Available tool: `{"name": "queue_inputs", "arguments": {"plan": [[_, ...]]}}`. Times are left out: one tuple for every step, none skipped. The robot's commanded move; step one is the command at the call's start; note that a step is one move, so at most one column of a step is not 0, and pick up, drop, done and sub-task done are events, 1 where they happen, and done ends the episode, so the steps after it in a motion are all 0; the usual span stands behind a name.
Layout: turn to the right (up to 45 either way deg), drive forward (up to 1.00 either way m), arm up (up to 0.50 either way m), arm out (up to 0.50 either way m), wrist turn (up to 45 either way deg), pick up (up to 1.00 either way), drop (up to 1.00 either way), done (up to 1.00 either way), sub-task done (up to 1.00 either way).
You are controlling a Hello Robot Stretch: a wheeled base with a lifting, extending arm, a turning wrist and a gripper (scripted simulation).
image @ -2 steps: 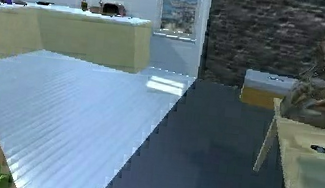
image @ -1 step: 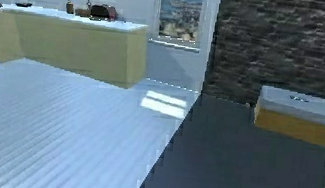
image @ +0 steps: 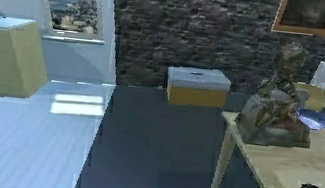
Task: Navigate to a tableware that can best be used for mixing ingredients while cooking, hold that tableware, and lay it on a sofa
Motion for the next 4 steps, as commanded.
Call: {"name": "queue_inputs", "arguments": {"plan": [[0.0,1.00,0.00,0.00,0.0,0.00,0.00,0.00,0.00],[6.0,0.00,0.00,0.00,0.0,0.00,0.00,0.00,0.00],[0.0,0.35,0.00,0.00,0.0,0.00,0.00,0.00,0.00],[39.0,0.00,0.00,0.00,0.0,0.00,0.00,0.00,0.00]]}}
